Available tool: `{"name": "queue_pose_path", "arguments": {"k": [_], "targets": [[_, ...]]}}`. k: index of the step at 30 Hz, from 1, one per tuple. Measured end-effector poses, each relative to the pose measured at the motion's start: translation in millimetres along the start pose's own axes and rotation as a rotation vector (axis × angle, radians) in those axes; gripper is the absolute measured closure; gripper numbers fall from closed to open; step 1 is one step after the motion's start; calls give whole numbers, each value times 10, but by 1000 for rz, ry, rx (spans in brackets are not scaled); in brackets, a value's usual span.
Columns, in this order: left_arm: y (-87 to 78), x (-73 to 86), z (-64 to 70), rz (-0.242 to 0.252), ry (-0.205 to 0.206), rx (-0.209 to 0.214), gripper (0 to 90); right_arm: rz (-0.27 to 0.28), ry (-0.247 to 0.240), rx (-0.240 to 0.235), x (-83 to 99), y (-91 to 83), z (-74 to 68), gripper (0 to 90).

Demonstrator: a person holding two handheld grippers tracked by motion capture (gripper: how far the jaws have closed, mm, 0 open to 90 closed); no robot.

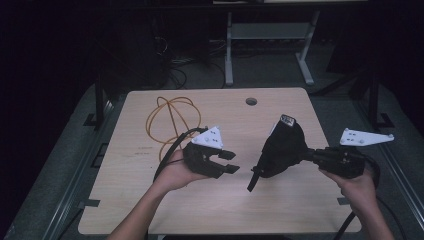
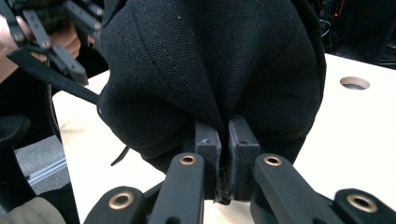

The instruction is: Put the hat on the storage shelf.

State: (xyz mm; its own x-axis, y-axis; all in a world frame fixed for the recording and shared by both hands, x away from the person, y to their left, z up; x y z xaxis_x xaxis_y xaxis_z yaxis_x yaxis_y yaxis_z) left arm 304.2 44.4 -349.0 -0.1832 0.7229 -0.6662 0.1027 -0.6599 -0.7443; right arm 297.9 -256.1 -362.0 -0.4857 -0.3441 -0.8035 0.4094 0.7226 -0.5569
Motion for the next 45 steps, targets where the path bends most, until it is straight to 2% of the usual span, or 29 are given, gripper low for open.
{"name": "queue_pose_path", "arguments": {"k": [10,17,21,26,31,38,45], "targets": [[62,222,26,-25,4,-25,551,15,-13,12,-190,-114,26,848],[122,400,62,-31,2,-49,532,8,-19,15,-313,-124,20,847],[160,508,83,-53,12,-65,515,-1,-35,11,-412,-100,19,847],[190,579,115,-52,24,-69,490,4,-53,0,-605,-77,-44,847],[213,634,150,-78,36,-82,483,-5,-71,-4,-774,-38,-100,847],[221,730,146,-96,33,-97,473,-19,-94,-16,-1005,62,-142,847],[275,747,155,-109,35,-84,468,-29,-113,-35,-1178,173,-163,848]]}}
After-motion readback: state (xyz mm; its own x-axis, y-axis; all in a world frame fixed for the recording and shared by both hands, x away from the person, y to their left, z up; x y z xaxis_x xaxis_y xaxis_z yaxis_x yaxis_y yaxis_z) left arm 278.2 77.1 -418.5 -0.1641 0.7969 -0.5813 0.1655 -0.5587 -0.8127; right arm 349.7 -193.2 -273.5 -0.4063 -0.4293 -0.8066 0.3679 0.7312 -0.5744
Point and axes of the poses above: each handheld gripper's, and its own axes: y roughly forward along the jaws, x roughly out of its underside, z roughly to its right, the point moved 5 cm from there along y, roughly forward along the jaws, and after that the axes turned 11 degrees about -z, right-handed, at the moved point
